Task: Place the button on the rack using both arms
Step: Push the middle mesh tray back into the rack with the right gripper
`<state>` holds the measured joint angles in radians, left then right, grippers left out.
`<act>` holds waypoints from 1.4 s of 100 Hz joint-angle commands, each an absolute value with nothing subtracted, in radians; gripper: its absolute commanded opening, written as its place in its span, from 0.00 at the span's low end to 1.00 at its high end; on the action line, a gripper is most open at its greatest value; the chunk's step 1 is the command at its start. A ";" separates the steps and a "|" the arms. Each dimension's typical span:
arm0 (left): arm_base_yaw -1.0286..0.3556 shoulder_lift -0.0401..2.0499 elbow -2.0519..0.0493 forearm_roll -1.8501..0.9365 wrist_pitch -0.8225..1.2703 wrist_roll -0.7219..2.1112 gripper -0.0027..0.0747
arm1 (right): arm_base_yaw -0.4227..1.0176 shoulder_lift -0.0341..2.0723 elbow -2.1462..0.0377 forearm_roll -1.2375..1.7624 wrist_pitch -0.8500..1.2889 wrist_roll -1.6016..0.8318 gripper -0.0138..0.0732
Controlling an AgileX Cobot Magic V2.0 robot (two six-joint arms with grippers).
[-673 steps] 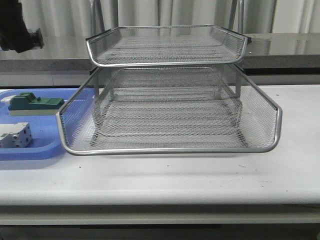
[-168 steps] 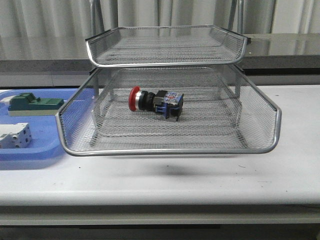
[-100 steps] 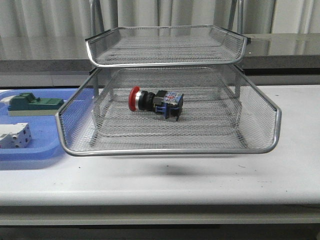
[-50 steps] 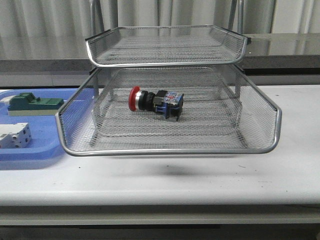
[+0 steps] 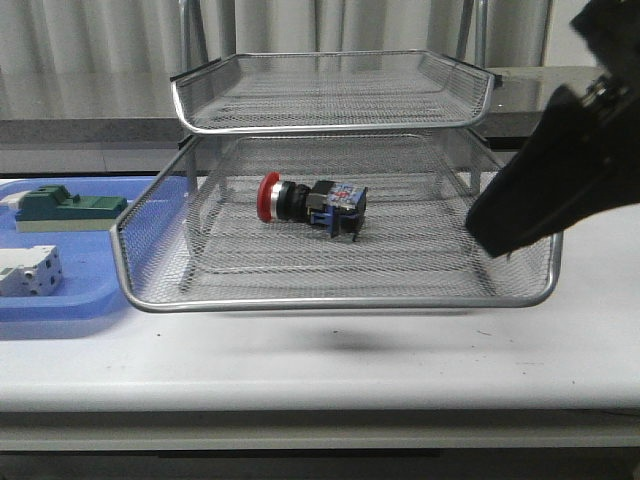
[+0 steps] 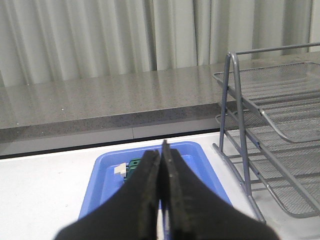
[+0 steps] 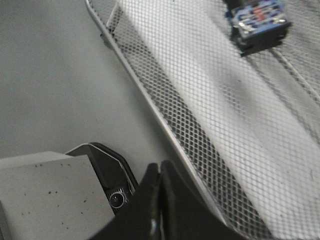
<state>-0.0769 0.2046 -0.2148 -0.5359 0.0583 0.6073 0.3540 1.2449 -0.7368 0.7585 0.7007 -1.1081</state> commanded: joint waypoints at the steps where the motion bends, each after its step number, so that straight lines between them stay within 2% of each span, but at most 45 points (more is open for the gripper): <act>1: -0.076 0.215 -0.242 -0.547 -0.012 0.596 0.01 | 0.422 1.275 -0.766 0.754 0.630 -1.120 0.08; 31: -0.076 0.215 -0.242 -0.547 -0.012 0.596 0.01 | 0.548 1.420 -0.766 0.743 0.521 -1.120 0.08; 75: -0.076 0.215 -0.242 -0.547 -0.012 0.596 0.01 | 0.556 1.568 -0.868 0.719 0.359 -1.120 0.08; 118: -0.076 0.215 -0.242 -0.547 -0.012 0.596 0.01 | 0.428 1.704 -1.073 0.697 0.339 -1.119 0.08; 140: -0.076 0.215 -0.242 -0.547 -0.012 0.596 0.01 | 0.405 1.709 -1.102 0.697 0.347 -1.107 0.08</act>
<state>-0.0769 0.2046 -0.2148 -0.5359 0.0583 0.6073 0.4117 1.7521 -1.0642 0.6880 0.3808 -1.1074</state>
